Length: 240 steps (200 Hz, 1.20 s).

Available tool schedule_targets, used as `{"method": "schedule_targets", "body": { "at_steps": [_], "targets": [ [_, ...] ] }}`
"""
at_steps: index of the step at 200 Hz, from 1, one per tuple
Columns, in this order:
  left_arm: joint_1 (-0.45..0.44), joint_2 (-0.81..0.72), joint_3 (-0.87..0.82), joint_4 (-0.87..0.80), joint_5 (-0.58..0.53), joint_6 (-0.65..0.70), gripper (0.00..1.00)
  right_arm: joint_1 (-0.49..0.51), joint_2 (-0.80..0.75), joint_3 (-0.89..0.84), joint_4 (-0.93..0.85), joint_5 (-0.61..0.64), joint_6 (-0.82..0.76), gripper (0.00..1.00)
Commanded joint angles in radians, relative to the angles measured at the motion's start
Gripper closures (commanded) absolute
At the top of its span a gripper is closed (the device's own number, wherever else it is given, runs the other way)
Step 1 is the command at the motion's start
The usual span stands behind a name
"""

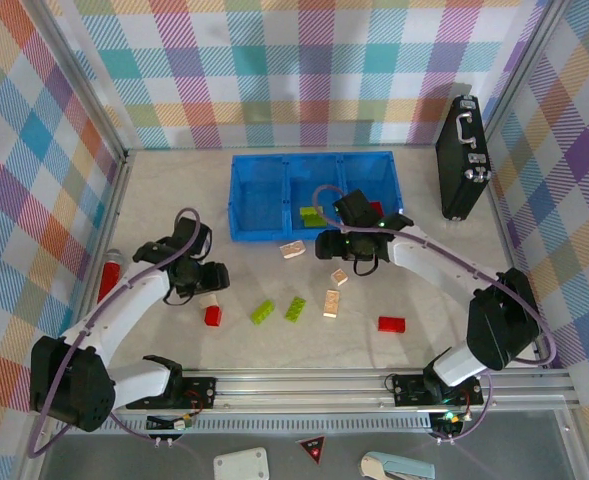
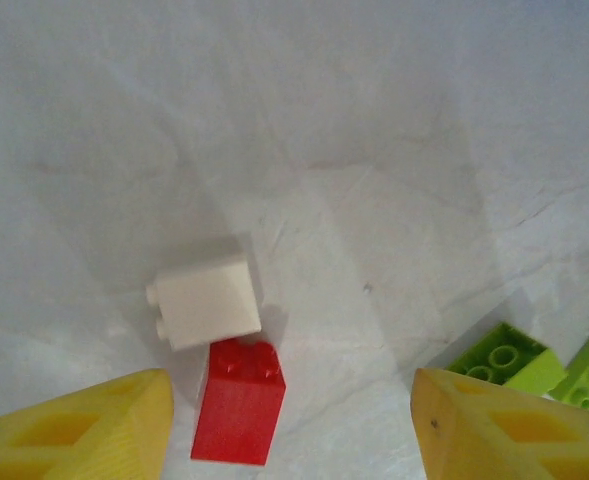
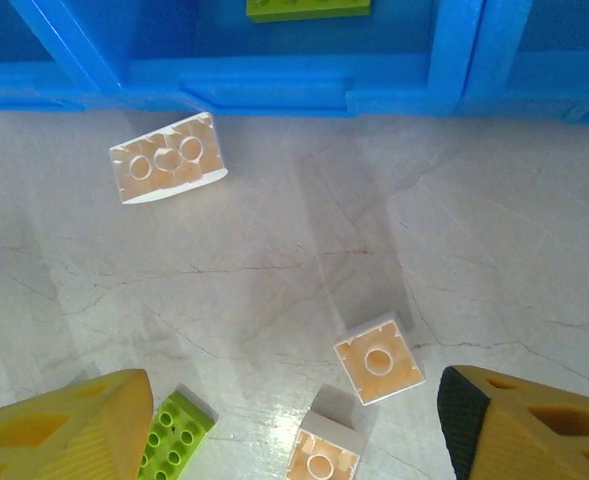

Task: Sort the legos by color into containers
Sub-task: Pick up the lego from the bottom-left of the table.

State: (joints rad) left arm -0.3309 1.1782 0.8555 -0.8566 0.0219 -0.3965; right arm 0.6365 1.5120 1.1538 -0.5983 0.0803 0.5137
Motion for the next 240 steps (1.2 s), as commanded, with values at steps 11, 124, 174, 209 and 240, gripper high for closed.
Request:
{"method": "schedule_targets", "body": {
  "at_steps": [11, 124, 174, 209, 240],
  "targets": [
    [-0.052, -0.013, -0.038, -0.014, -0.038, -0.141, 0.35, 0.006, -0.038, -0.029, 0.025, -0.013, 0.014, 0.24],
    [-0.03, 0.18, -0.11, 0.124, -0.073, -0.163, 0.29, 0.006, -0.061, -0.042, 0.006, -0.009, 0.014, 0.24],
    [-0.013, 0.285, -0.101, 0.18, -0.076, -0.146, 0.29, 0.006, -0.084, -0.058, -0.012, 0.011, 0.018, 0.24],
    [-0.001, 0.31, -0.099, 0.197, -0.081, -0.136, 0.31, 0.007, -0.083, -0.066, -0.011, 0.006, 0.021, 0.24],
    [0.01, 0.313, -0.103, 0.203, -0.078, -0.13, 0.39, 0.006, -0.084, -0.066, -0.012, 0.008, 0.022, 0.24]
  ]
}}
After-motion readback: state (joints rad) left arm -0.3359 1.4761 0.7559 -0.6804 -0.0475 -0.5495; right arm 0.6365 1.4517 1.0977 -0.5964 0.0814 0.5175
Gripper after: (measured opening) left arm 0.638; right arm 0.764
